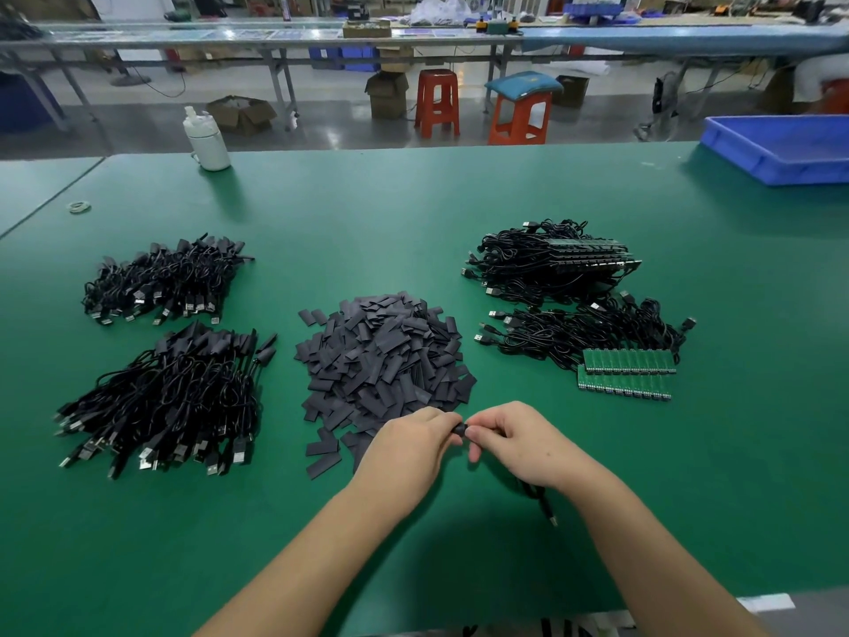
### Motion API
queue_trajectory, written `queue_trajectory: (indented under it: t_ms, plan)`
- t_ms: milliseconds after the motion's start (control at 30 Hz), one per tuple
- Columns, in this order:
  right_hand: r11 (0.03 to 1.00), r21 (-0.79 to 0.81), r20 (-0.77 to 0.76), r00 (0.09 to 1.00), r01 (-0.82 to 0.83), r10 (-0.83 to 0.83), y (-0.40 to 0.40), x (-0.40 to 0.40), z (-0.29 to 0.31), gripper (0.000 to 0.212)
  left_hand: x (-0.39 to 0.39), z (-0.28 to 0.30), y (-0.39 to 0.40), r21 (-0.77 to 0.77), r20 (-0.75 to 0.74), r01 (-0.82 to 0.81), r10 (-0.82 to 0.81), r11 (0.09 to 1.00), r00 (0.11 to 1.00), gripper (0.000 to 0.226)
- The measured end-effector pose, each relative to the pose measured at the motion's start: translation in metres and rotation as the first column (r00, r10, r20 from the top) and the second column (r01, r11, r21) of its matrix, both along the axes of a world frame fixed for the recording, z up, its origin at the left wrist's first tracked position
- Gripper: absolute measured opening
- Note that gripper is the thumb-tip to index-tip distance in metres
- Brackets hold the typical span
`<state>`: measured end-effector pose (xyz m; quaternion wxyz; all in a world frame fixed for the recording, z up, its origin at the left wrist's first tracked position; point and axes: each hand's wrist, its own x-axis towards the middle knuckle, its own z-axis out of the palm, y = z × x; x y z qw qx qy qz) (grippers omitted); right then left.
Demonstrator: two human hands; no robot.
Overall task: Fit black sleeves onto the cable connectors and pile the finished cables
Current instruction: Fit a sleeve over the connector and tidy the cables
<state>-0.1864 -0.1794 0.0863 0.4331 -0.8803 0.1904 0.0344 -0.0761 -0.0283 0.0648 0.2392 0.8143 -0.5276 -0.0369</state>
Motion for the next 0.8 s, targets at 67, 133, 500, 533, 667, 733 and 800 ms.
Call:
queue_trajectory:
  t_ms: [67,133,500,533,667,733,800]
  plan:
    - [1.000,0.004,0.000,1.000,0.011,-0.011,0.001,0.000,0.000,0.033,0.000,-0.001,0.000,0.020,0.026,0.004,-0.005,1.000,1.000,0.029]
    - [1.000,-0.001,0.003,1.000,0.012,-0.012,0.002,0.000,-0.001,0.033,0.001,-0.003,0.001,0.044,0.028,0.005,-0.006,0.999,1.000,0.027]
    - [1.000,-0.015,-0.008,1.000,0.009,-0.010,0.007,0.003,0.001,0.036,0.012,-0.010,0.002,0.120,0.078,0.035,-0.045,0.992,0.996,0.018]
    - [1.000,-0.014,-0.008,1.000,0.010,-0.010,0.007,0.003,0.001,0.035,0.012,-0.010,0.002,0.119,0.076,0.040,-0.049,0.992,0.996,0.018]
    - [1.000,0.004,-0.005,1.000,-0.001,0.001,0.005,0.002,0.003,0.034,0.014,-0.010,0.004,0.104,0.065,0.055,-0.062,0.993,0.996,0.021]
    - [1.000,0.013,-0.004,1.000,-0.007,0.007,0.005,0.002,0.004,0.036,0.015,-0.009,0.005,0.086,0.082,0.064,-0.071,0.994,0.994,0.021]
    - [1.000,0.012,-0.002,1.000,-0.002,0.002,0.005,0.002,0.003,0.036,0.015,-0.008,0.005,0.068,0.095,0.085,-0.092,0.994,0.991,0.020]
